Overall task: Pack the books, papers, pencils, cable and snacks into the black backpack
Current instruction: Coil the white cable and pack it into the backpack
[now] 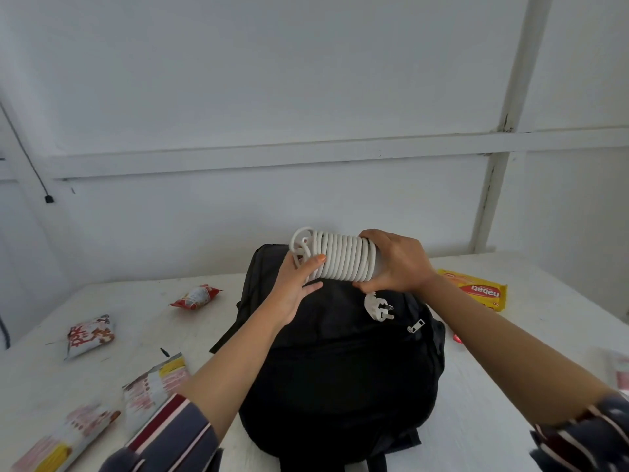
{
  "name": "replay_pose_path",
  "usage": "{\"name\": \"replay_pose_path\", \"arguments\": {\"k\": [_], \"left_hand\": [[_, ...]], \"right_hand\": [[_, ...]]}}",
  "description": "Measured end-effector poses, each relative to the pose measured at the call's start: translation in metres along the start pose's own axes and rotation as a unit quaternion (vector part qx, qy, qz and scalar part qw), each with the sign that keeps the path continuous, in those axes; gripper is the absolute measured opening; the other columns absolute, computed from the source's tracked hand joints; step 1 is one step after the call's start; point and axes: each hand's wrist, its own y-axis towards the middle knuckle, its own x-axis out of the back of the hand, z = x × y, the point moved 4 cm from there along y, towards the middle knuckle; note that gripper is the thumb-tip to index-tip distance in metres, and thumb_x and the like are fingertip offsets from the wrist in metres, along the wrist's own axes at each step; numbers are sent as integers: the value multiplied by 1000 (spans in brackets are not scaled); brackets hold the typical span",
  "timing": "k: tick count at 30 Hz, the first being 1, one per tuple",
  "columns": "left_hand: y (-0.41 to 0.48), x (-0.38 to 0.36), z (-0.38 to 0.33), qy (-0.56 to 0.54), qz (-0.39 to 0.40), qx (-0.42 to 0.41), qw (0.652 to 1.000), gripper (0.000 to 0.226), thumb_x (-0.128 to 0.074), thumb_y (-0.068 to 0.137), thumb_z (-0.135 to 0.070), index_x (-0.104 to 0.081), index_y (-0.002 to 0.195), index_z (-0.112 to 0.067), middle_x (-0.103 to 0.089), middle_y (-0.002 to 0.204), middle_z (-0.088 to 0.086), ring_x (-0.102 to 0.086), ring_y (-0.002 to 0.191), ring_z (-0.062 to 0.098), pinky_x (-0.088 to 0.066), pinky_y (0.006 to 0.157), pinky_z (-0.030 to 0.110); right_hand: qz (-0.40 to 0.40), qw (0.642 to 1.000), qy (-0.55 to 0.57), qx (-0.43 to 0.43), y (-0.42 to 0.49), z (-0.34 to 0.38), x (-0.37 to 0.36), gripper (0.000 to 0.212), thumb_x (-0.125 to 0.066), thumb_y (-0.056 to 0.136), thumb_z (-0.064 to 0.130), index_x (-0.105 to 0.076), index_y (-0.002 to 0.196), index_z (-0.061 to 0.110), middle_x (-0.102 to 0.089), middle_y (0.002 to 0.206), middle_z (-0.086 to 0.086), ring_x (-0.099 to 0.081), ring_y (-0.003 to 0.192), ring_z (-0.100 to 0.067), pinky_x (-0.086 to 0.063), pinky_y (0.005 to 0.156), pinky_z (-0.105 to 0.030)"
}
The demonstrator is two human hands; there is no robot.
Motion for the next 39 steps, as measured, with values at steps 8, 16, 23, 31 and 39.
{"name": "replay_pose_path", "arguments": {"k": [8,16,23,31,39], "left_hand": [[-6,20,-34,76,-155,-76,982,86,-49,79,-58,-9,149,-27,-17,154,0,-19,142,19,-17,111,38],[5,-38,-70,708,89,-195,673,101,-66,59,-73,-22,143,-40,-46,138,-7,-40,129,18,-19,113,42],[-2,-36,-58,713,116,-199,663,115,-74,58,-65,-4,144,-34,-58,118,-7,-59,91,13,-46,76,27],[-5,-38,-56,735,89,-251,623,97,-71,61,-64,-22,138,-32,-52,126,-4,-56,102,18,-39,82,30],[0,-34,-46,726,77,-253,634,84,-69,68,-50,-29,140,-31,-50,128,-3,-53,106,20,-37,89,32]], "right_hand": [[24,1000,-7,9,4,3,3,87,-54,43,65,-58,113,13,-67,90,4,-64,76,-20,-39,61,-23],[76,995,-12,61,10,25,-2,97,-62,47,67,-49,127,15,-67,104,-2,-65,89,-24,-43,68,-26],[100,993,-14,59,10,27,-2,107,-64,45,76,-41,129,14,-67,96,-1,-64,78,-22,-42,64,-25],[104,994,4,13,10,19,0,98,-73,45,67,-42,119,11,-65,90,0,-62,77,-21,-44,64,-28],[128,991,-19,25,12,20,1,93,-81,53,59,-43,122,11,-63,96,-1,-61,83,-20,-40,66,-26]]}}
